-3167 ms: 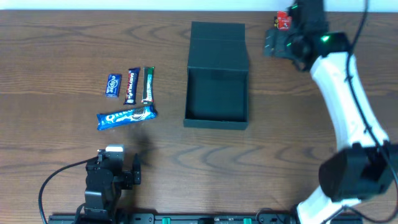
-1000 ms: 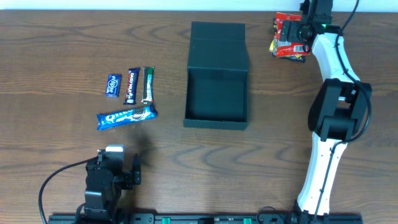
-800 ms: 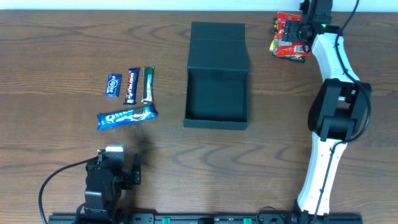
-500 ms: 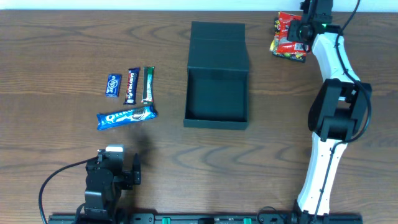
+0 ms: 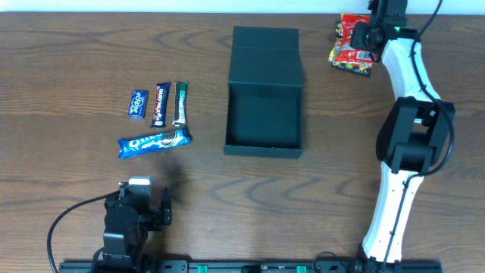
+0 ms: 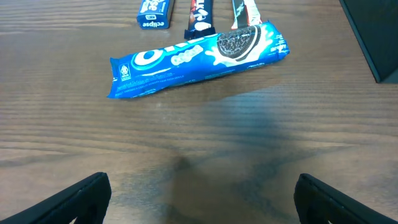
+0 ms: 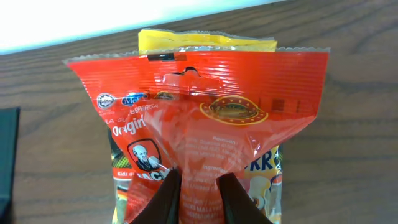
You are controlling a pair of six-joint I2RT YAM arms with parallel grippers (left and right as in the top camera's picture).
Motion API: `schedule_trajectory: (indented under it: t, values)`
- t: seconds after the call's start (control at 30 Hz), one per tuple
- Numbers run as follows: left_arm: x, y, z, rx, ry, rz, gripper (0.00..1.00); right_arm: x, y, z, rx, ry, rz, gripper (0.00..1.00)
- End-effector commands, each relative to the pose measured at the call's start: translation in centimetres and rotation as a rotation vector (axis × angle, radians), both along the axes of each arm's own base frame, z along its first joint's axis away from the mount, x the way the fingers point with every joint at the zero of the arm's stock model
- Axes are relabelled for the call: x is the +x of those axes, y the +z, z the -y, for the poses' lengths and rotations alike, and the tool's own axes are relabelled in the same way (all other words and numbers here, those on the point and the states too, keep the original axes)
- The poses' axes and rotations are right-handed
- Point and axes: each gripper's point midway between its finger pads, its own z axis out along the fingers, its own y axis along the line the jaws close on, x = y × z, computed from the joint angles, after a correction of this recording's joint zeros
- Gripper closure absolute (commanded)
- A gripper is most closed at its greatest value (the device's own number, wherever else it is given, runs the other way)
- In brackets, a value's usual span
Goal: Pack container
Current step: 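Carry the red crisp bag over the box and release it inside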
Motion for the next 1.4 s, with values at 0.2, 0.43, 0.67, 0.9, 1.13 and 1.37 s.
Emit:
schedule_trajectory:
  t: [0.2,0.43,0.67,0.9,1.13,1.37]
  values:
    - [-0.3,-0.6,-0.2,0.018,-0.002,-0.020,0.05,-2.3,17.9,-3.8,-0.013,0.053,0.252,0.99]
    - [-0.3,-0.6,-0.1,0.017,-0.003,-0.020,0.05,-6.1,22.5,-10.0,0.003,0.159,0.255,0.99]
    - [-0.3,-0.6,-0.1,0.017,-0.003,-0.020,0.05,-11.6,20.3,-18.2,0.203,0.304,0.045,0.99]
    - [-0.3,-0.6,-0.2,0.018,-0.002,-0.020,0.05,-17.5,17.2,-24.0,0.240,0.336,-0.190,0.99]
    - [-0.3,-0.6,-0.1,0.017,-0.003,-0.020,0.05,-22.5,15.3,-28.7,0.175,0.195,-0.309,0.99]
    - [-0.3,-0.6,-0.1,0.017,-0.003,-0.020,0.05,-24.2,11.0,-30.0,0.216,0.048,-0.399,0.99]
